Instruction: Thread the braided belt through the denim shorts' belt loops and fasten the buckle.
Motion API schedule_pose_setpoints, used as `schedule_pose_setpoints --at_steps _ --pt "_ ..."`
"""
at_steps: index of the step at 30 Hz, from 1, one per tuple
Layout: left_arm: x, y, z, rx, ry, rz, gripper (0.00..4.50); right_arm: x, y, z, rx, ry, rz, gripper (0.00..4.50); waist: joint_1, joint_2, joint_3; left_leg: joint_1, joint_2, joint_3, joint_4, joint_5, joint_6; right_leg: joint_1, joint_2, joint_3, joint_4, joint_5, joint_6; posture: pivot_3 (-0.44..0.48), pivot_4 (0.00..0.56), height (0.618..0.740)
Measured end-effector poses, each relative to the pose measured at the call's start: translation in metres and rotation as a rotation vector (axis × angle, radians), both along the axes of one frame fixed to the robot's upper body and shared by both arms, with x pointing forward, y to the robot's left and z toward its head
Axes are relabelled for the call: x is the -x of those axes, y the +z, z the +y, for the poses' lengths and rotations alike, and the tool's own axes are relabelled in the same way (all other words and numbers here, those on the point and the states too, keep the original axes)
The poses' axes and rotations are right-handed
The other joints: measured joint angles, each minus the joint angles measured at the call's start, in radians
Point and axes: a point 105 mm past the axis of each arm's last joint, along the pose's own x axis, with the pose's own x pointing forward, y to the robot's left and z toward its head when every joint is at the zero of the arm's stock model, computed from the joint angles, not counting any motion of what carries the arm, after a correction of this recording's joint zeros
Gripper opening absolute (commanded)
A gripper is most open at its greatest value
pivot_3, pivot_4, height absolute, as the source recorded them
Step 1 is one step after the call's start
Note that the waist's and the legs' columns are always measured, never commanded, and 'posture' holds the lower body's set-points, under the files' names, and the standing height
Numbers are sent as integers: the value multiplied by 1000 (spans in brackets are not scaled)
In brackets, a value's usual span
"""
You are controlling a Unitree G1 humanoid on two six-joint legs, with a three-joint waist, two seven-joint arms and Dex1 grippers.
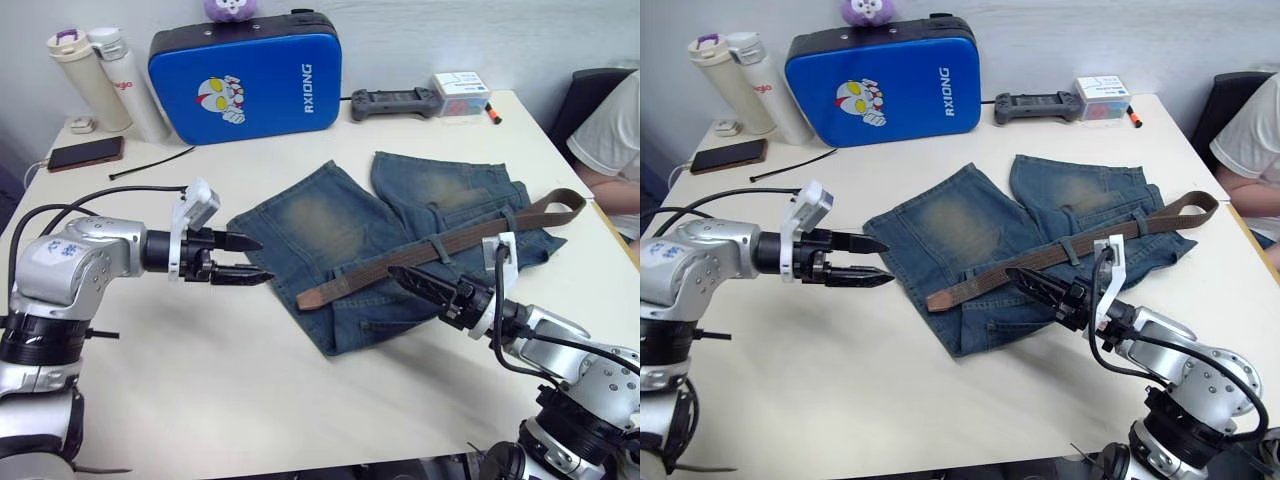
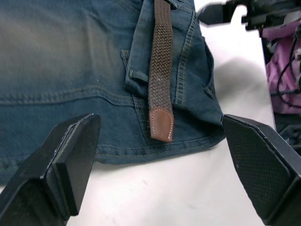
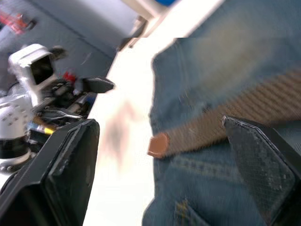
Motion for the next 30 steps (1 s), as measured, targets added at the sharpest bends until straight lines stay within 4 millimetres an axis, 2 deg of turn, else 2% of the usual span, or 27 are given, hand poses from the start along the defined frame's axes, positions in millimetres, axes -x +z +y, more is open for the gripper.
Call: schedule_pose_setpoints --at_steps 2,4,11,17,22,26,29,30 --pt "9 -4 3 -30 -30 -36 4500 2 -18 0 -44 -16 104 4466 -9 0 0 0 0 0 -2 0 -1 -1 0 0 0 0 0 0 150 740" --pt "12 -4 6 -39 -27 -63 4500 1 -26 2 -67 -21 160 4466 -19 0 0 1 0 0 -2 1 -1 0 0 0 0 0 0 0 150 740" --pt "20 -8 13 -81 8 -113 4500 -19 -29 22 -125 -34 253 4466 -31 1 0 3 1 2 -3 1 -1 0 1 1 -2 0 -1 0 150 740" --pt "26 -13 22 -113 68 -122 4500 -29 -25 48 -138 11 288 4466 -36 1 0 3 1 1 -3 1 -1 0 1 1 -2 0 -1 0 150 740" --pt "29 -12 27 -118 102 -138 4500 -37 -25 56 -157 24 305 4466 -40 1 0 3 1 1 -4 1 -1 1 1 1 -2 0 -1 0 150 740" --pt "31 -13 28 -132 115 -141 4500 -40 -20 73 -169 92 295 4466 -45 1 0 3 1 1 -4 1 -1 0 1 0 -2 0 -1 0 150 740" --pt "30 -12 28 -137 121 -148 4500 -43 -27 79 -154 109 307 4466 -45 1 0 3 1 1 -5 1 -1 0 1 0 -2 0 -1 0 150 740" --pt "30 -11 28 -138 125 -150 4500 -45 -31 80 -150 107 316 4235 -45 1 0 3 1 1 -5 1 -1 0 1 0 -2 0 -1 0 150 740"
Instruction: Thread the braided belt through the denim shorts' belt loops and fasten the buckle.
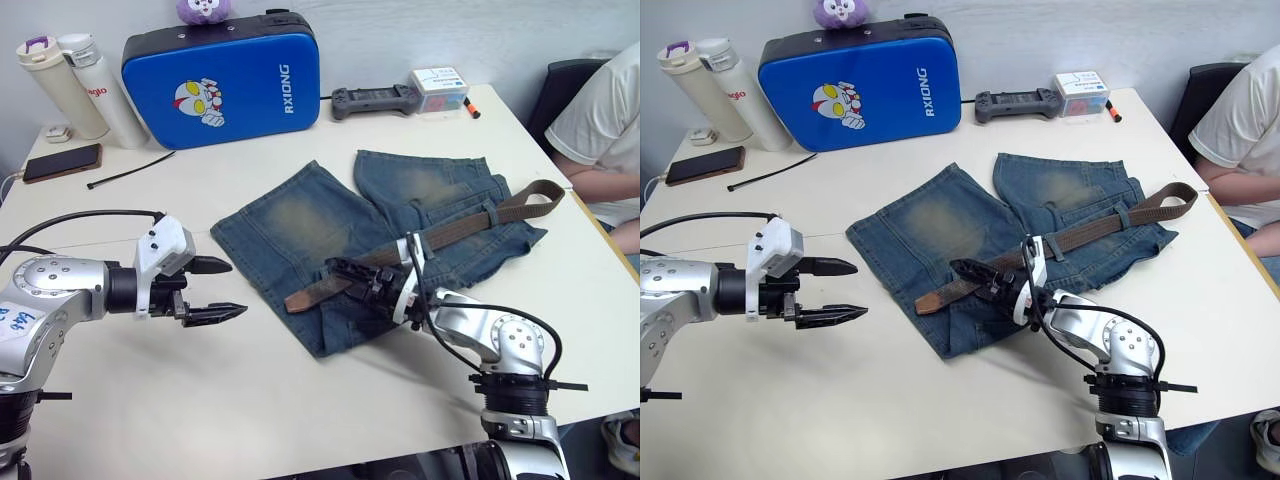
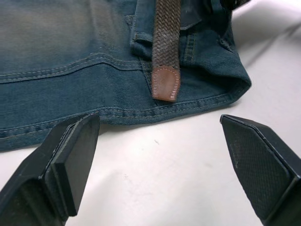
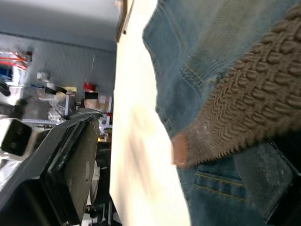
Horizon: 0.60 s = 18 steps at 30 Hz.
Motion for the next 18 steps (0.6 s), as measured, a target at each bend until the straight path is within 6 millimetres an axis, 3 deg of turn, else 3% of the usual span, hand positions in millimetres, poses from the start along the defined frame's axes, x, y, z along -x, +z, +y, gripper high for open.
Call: schedule_pose_setpoints --at_steps 2,7,8,9,14,18 --pt "-1 1 0 -1 5 -3 4500 -1 -2 1 1 4 -3 3612 0 0 0 0 0 0 0 0 0 0 0 0 0 0 0 0 150 740" --pt "-2 1 0 -2 7 -7 4500 -1 -8 5 22 20 -8 1164 -1 0 0 0 0 0 -1 0 0 0 0 0 0 0 0 0 150 740" --pt "-3 3 0 -1 6 -15 4500 -2 -8 5 17 20 -10 457 0 0 0 0 0 0 -1 0 0 0 0 0 0 0 0 0 150 740" --pt "-3 3 0 -1 7 -18 4500 -2 -5 6 8 26 -21 129 -1 0 0 0 0 0 -1 0 0 0 0 0 0 0 0 0 150 740" --pt "-8 2 0 0 5 -17 4500 -5 0 2 -1 8 -38 22 0 0 0 0 0 0 -1 0 0 0 0 0 0 0 0 0 150 740" --pt "-9 -2 -6 -1 -22 -8 4500 -13 19 -19 12 -39 -94 22 1 0 0 -1 0 0 0 0 0 0 0 0 0 0 0 0 150 740"
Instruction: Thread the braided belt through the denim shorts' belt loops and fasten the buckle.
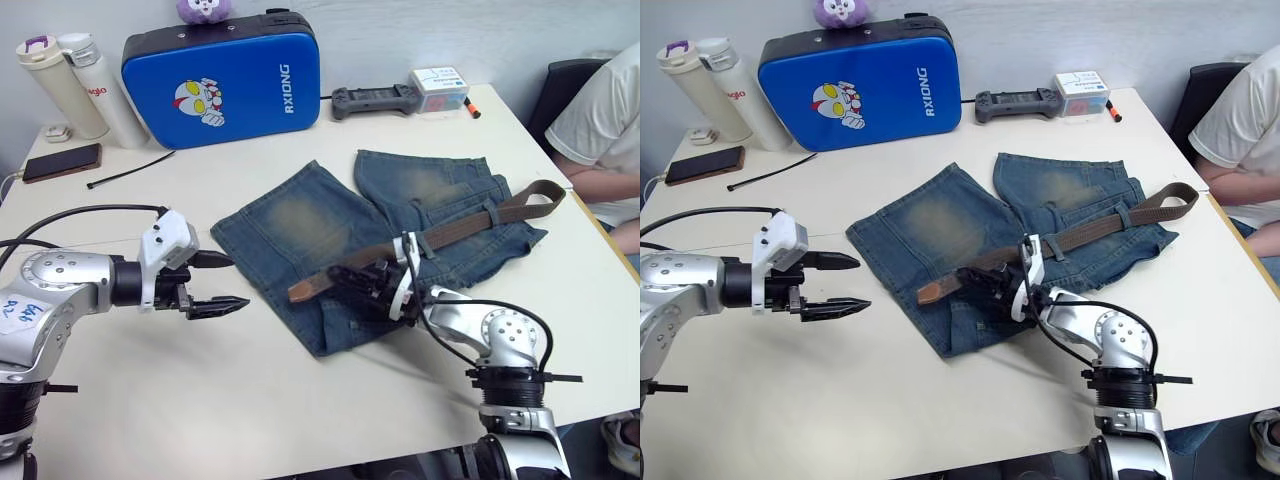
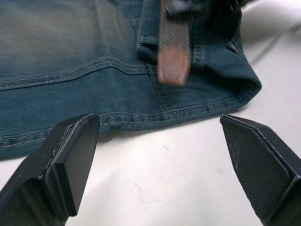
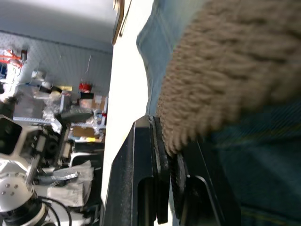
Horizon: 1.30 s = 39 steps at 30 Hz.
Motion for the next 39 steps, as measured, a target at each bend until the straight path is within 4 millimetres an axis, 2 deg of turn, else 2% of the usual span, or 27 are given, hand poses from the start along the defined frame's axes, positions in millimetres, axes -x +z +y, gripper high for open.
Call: schedule_pose_setpoints --at_steps 3,5,9,13,18,32,36,39 --pt "-3 1 0 2 -2 -3 4500 -5 21 -19 19 -57 -74 22 1 0 0 0 0 0 0 0 0 0 0 0 0 0 0 0 150 740" --pt "-5 2 -1 2 -8 -11 4500 -6 23 -26 46 -77 -86 22 1 0 0 0 0 0 0 0 0 0 0 0 0 0 0 0 150 740" --pt "-8 1 -7 8 -36 -10 4500 -8 20 -36 135 -113 -114 22 -1 0 0 0 0 0 -1 0 0 0 0 0 0 0 0 0 150 740" --pt "-11 1 -6 8 -33 -7 4500 -6 0 -38 217 -125 -97 22 -1 0 0 0 0 0 -1 0 0 0 0 0 0 0 0 0 150 740" --pt "-14 4 -7 0 -45 -23 4500 -5 -13 -29 307 -94 -126 22 0 0 0 0 0 0 0 0 0 0 0 0 0 0 0 0 150 740" --pt "-14 1 -6 0 -34 -13 4500 -6 -19 11 216 -78 -111 22 -3 0 0 0 1 0 -1 0 0 -1 1 0 0 0 0 0 150 740" --pt "-14 1 -6 -1 -35 -12 4500 4 -24 28 260 -35 -119 22 -5 0 0 0 1 0 -1 0 0 -1 2 0 0 0 0 0 150 740" --pt "-14 1 -7 4 -35 -12 4500 4 -25 33 290 -39 -132 22 -6 -1 -1 1 1 0 -1 0 -1 -1 2 0 0 0 0 0 150 740"
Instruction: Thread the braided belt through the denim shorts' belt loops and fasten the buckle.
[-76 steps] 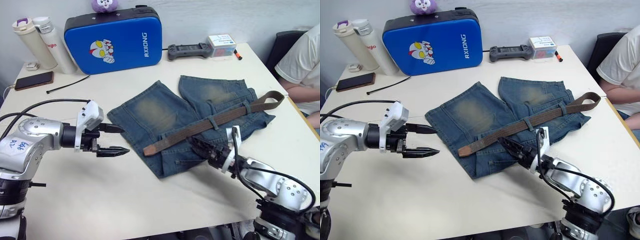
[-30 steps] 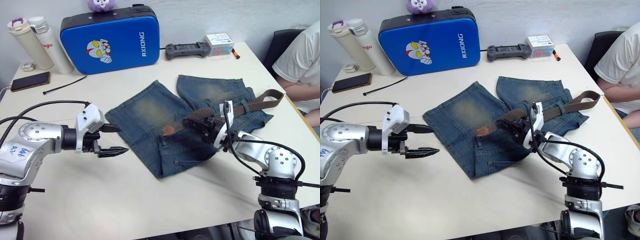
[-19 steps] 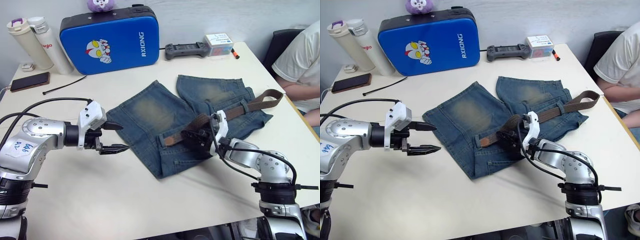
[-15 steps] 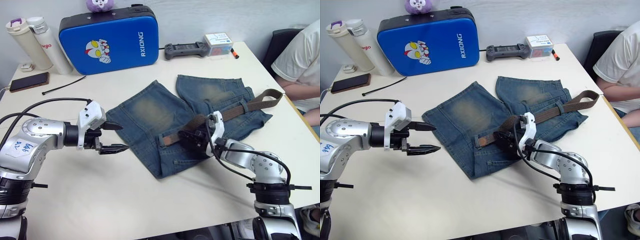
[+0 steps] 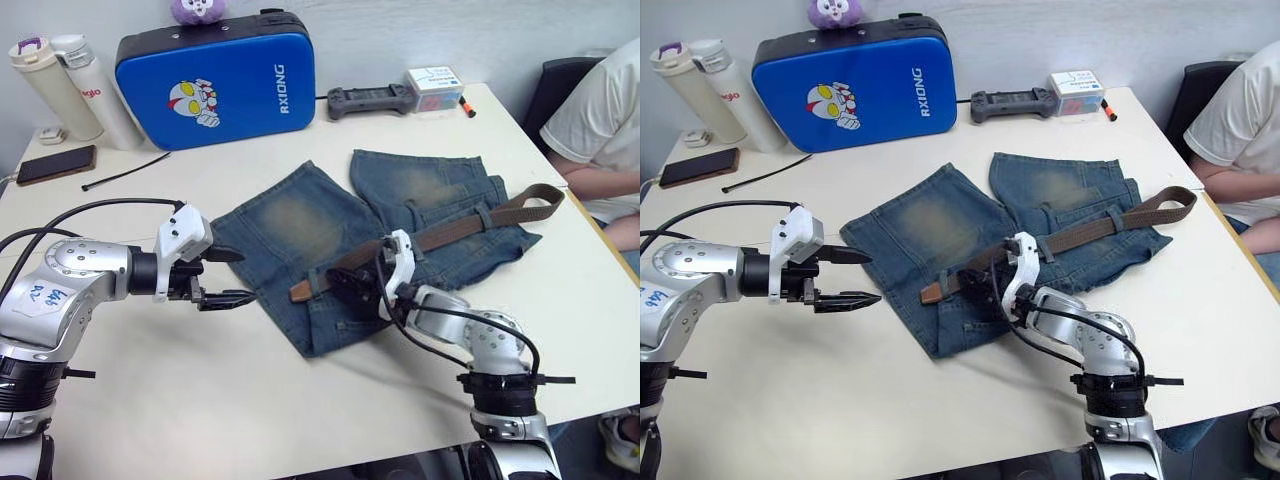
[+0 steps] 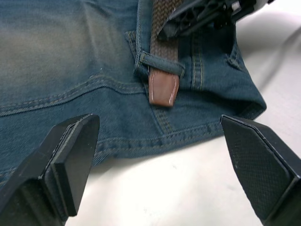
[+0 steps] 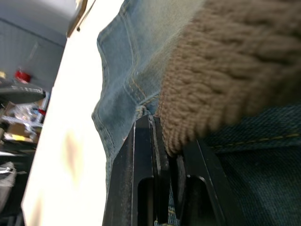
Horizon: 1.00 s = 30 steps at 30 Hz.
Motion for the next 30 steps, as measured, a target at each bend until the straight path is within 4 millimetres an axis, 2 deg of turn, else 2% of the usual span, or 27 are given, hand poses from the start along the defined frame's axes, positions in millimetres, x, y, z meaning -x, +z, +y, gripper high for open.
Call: schedule_pose_setpoints --at_steps 1,3,4,8,11,15,17,19,23,30 --pt "0 0 -1 6 -2 1 4500 -1 0 1 5 -1 -2 22 0 0 0 0 0 0 0 0 0 0 0 0 0 0 0 0 150 740" --pt "0 -1 -2 8 -7 4 4500 -1 1 3 -4 1 3 849 0 0 0 0 0 0 0 0 0 0 0 0 0 0 0 0 150 740" --pt "0 -2 -3 8 -10 6 4500 0 0 5 -19 6 14 1088 0 0 0 0 0 0 0 0 0 0 0 0 0 0 0 0 150 740" --pt "0 -1 -5 10 -14 2 4500 8 1 16 -75 65 59 3044 2 0 0 -1 0 0 -2 0 -1 -2 0 0 0 0 0 0 150 740" --pt "-1 -2 -8 22 -22 7 4500 17 7 10 -49 108 35 4482 4 0 0 -1 -1 0 -1 0 0 -1 -1 0 0 0 0 0 150 740" --pt "-1 -13 -9 20 29 112 4500 28 12 -14 127 141 -45 4482 7 0 0 -1 -1 0 0 0 0 0 -2 -1 0 0 0 0 150 740" --pt "-4 -20 -7 2 104 216 4500 35 16 -29 281 180 -132 4482 8 0 0 -2 -2 -1 1 0 0 -1 -2 -1 0 0 0 0 150 740" --pt "-6 -23 -11 16 139 283 4500 42 24 -37 364 229 -215 4482 8 0 0 -2 -1 -1 1 0 1 -1 -1 -1 -1 0 0 0 150 740" --pt "-6 -26 -33 88 138 412 4500 50 45 -43 523 346 -427 4482 6 -2 0 -2 -1 -1 1 0 1 -1 -1 -2 -2 0 0 0 150 740" --pt "-21 -47 -49 143 269 619 4500 48 49 -42 562 379 -547 4482 11 -3 0 -3 -1 -1 4 0 0 0 -1 -1 0 0 0 0 150 740"
